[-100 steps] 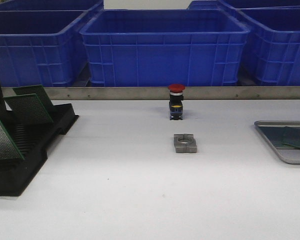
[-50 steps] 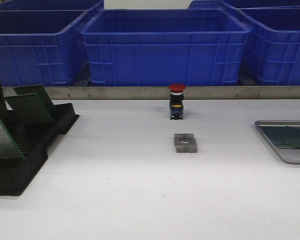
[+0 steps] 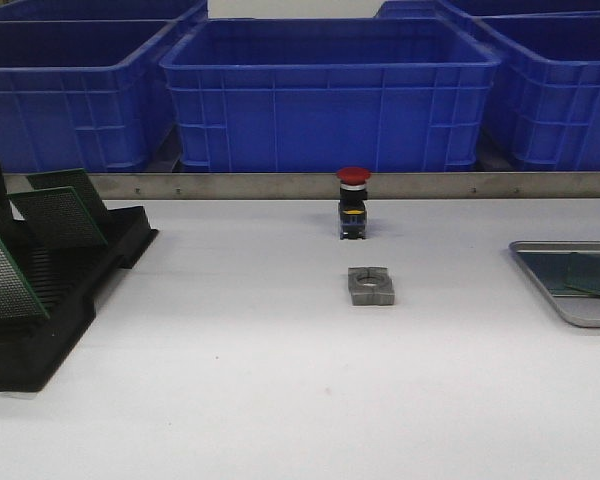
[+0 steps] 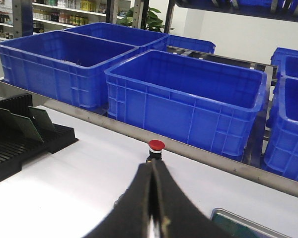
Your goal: Place circuit board on tray
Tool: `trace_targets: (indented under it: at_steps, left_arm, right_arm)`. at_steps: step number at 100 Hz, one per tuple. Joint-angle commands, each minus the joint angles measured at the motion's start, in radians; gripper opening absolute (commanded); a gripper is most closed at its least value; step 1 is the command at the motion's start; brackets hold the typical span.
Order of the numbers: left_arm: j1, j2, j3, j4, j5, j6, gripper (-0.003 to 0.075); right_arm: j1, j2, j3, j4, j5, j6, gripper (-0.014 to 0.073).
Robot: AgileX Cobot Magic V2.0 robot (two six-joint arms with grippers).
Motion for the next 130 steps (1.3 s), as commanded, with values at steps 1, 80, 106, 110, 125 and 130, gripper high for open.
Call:
trace_targets:
  at_steps: [1,80,106,110,125,130]
  left_arm:
    - [0.002,-0.032,0.047,0.0,-0.076,-0.011,-0.002]
    - [0.002,-0.032,0.047,0.0,-0.076,-0.011,-0.002]
    - [0.002,-0.032,0.047,0.0,-0.076,-0.011,-0.002]
    - [0.002,-0.032,0.047,0.0,-0.076,-0.011,-0.002]
    - [0.002,-0.032,0.047,0.0,-0.076,-0.011,-0.002]
    - [0.002,-0.032,0.047,0.0,-0.076,-0.011,-0.002]
  right_arm:
    - [0.005,-0.016,-0.026,0.022,-0.042,-0.01,-0.0061]
    - [-0.064,-0.017,0.282,-0.994,-0.538,0.985,-0.0061]
    - [-0.059,-0.024,0.283,-1.028,-0.567,1.012,-0.0061]
    - [-0.059,-0.024,0.283,-1.028,-0.565,1.012,-0.0061]
    - [-0.059,-0.024,0.283,-1.028,-0.557,1.012,-0.0061]
    - [-0.059,-0.024,0.283,-1.028,-0.543,1.012,-0.0061]
